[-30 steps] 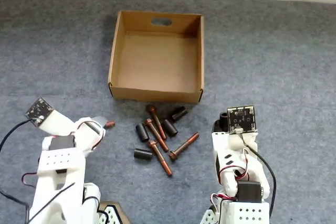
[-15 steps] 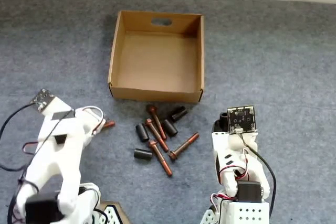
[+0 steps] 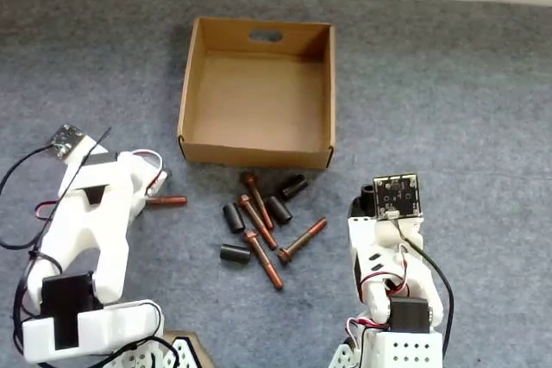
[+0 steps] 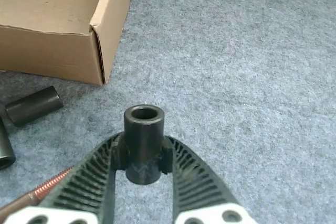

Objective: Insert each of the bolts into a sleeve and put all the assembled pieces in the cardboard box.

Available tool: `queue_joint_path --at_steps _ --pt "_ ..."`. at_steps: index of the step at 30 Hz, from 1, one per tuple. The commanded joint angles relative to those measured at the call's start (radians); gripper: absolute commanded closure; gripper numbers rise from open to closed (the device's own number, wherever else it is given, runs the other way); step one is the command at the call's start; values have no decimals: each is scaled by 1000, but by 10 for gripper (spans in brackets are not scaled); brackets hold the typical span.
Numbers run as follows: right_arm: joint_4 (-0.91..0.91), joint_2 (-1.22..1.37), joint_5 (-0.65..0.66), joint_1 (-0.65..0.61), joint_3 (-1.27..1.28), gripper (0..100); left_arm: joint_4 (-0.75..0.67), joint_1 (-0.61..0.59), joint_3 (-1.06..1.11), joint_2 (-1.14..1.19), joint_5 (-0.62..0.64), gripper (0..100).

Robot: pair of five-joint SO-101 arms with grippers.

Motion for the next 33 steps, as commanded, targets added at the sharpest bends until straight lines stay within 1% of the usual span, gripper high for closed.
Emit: queue_joint_path --at_steps 1,5,13,17,27,33 --pt "2 -8 -3 -7 117 993 -6 -8 -68 1 2 695" --pt "2 -8 -3 -7 117 993 -6 -7 -99 7 2 695" --pt "2 -8 -2 -7 117 993 -6 68 -93 8 6 695" --pt "2 -8 -2 -7 117 993 -6 67 -85 8 6 697" --pt "2 -10 -2 -7 117 993 -5 65 36 7 6 698" --pt "2 -12 -2 -7 117 993 -9 65 47 7 6 698"
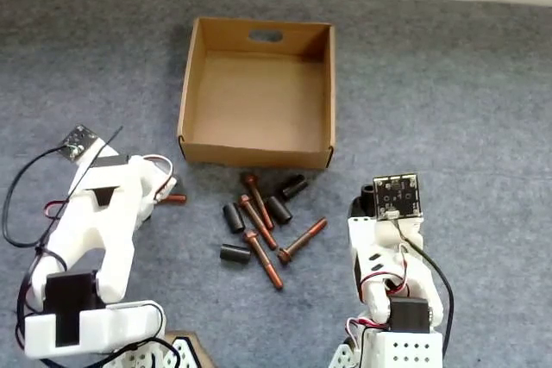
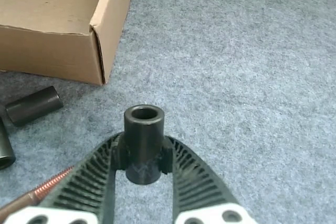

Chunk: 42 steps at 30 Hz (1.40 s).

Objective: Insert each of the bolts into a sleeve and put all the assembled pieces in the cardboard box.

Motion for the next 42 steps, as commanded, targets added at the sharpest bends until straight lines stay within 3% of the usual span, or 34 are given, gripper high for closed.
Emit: queue_joint_path --at_steps 1,5,10,15,19,24,27,29,38,42 --pt "2 -12 -2 -7 117 993 -6 13 -2 -4 6 699" --pt "2 -12 -2 -7 117 993 -6 13 -4 -4 6 739" --pt "2 -12 -2 -7 117 993 -2 13 -1 -4 -2 987" --pt "2 -12 -2 -7 117 993 35 21 -2 -8 -98 972" --pt "2 -12 -2 -7 117 993 112 71 -18 -19 -390 993" --pt "2 -10 -2 -7 117 993 292 188 -85 -67 -924 993" --pt "2 -10 -2 -7 117 993 282 254 -94 -81 -1203 993" --pt "2 -8 -2 -7 117 993 247 297 -91 -81 -1301 993" --pt "2 -8 -2 -7 117 993 121 352 -87 -81 -1313 983" --pt "2 -8 -2 -7 117 993 127 346 -81 -81 -1313 862"
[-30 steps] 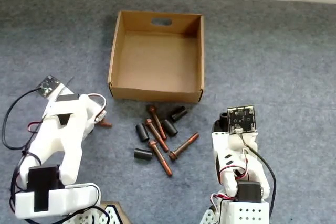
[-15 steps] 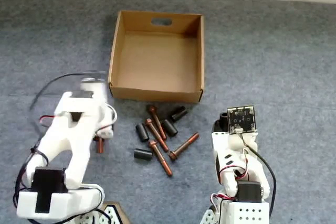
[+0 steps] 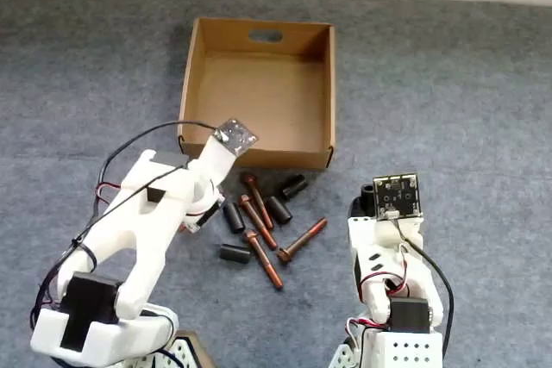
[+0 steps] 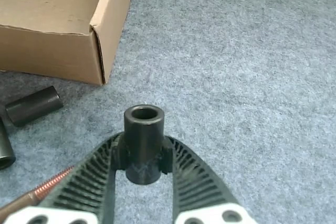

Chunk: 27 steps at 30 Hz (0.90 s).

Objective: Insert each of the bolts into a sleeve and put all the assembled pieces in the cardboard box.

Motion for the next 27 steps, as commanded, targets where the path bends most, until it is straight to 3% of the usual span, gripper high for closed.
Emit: queue_joint_path --at_steps 1,3,7,17,27 --pt "2 -8 -2 -7 117 993 -9 7 -28 -48 -9 830" --pt "2 -8 -2 -7 117 993 -9 5 -28 -53 -9 796" --pt "2 -8 -2 -7 117 993 -20 12 -38 -56 -9 824" --pt "2 -8 -2 -7 117 993 -219 15 -28 -45 -9 839" --pt "2 -8 -2 -7 117 993 -195 31 -38 94 -8 839"
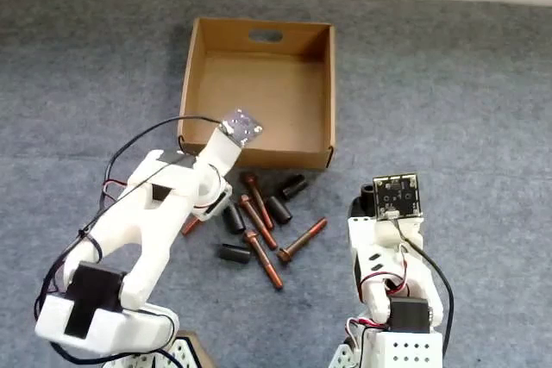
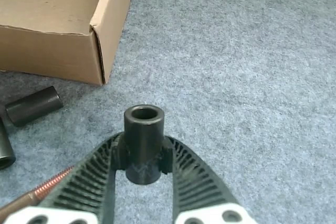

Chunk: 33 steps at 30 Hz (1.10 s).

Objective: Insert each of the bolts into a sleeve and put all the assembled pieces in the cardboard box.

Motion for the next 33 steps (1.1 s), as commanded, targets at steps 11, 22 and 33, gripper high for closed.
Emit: queue_joint_path --at_steps 11,22,33 --pt "2 -8 -2 -7 117 993 158 10 -13 -93 -8 979" --pt "2 -8 -2 -7 117 993 150 10 127 -249 -9 989" --pt "2 -8 -2 -7 117 993 120 16 150 -249 -8 858"
